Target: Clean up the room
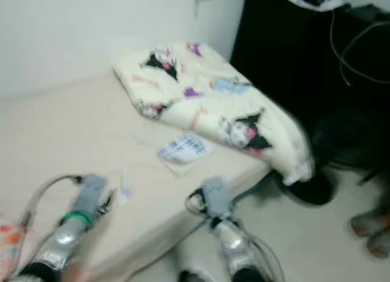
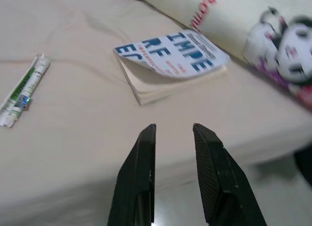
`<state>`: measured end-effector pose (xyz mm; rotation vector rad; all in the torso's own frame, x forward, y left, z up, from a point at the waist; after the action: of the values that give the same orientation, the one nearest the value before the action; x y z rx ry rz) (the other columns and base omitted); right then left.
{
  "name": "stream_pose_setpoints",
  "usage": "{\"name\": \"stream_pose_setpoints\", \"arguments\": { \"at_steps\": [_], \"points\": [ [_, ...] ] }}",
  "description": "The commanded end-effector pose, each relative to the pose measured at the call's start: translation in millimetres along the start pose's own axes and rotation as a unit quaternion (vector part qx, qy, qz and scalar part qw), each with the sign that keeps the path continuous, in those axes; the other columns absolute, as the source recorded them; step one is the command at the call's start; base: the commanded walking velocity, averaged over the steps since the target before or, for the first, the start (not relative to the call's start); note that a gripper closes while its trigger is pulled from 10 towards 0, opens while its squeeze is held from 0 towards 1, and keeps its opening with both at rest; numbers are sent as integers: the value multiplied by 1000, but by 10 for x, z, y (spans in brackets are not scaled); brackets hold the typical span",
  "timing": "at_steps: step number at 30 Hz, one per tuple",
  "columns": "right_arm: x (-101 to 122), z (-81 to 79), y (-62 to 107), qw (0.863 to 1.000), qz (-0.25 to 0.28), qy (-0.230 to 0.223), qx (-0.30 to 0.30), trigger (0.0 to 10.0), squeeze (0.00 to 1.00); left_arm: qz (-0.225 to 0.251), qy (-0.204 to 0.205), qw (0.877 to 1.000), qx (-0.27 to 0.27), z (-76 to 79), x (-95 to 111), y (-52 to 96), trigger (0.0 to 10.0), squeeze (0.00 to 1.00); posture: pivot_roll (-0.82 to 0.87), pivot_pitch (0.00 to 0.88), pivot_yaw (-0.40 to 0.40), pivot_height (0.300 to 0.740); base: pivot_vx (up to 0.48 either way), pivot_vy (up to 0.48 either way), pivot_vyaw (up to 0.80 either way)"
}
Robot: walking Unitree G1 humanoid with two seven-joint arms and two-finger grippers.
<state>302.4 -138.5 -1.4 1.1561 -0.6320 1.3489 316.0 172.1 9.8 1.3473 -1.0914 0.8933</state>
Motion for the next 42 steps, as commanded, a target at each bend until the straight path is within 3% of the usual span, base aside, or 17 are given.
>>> {"name": "stream_pose_setpoints", "arguments": {
  "at_steps": [1,24,42],
  "points": [
    [-35,-47,25,1000,-5,-8,4,10000,0,-32,1,999,9,-69,-195,95,10000,0,7,0,33,740,0,0,0],
    [-64,-46,49,1000,-8,-3,-3,10000,0,-21,9,1000,-8,0,-160,87,10000,0,3,5,34,735,0,0,0],
    [-68,-34,54,1000,-7,-9,-6,10000,0,4,19,999,-38,245,53,-39,10000,0,0,6,36,685,0,0,0]
  ]
}}
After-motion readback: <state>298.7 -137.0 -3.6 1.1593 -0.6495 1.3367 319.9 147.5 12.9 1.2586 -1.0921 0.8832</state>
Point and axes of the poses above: a point about 5 cm out from each wrist's last joint towards the gripper, its own y axis pointing back from the gripper into the wrist, its own x axis along the axis of the wrist's last joint, z = x × y, the point moved 2 cm from there along -y, pointing out of the wrist towards the gripper, and after that the axes turned 15 degrees about y, right-handed, at the moved point
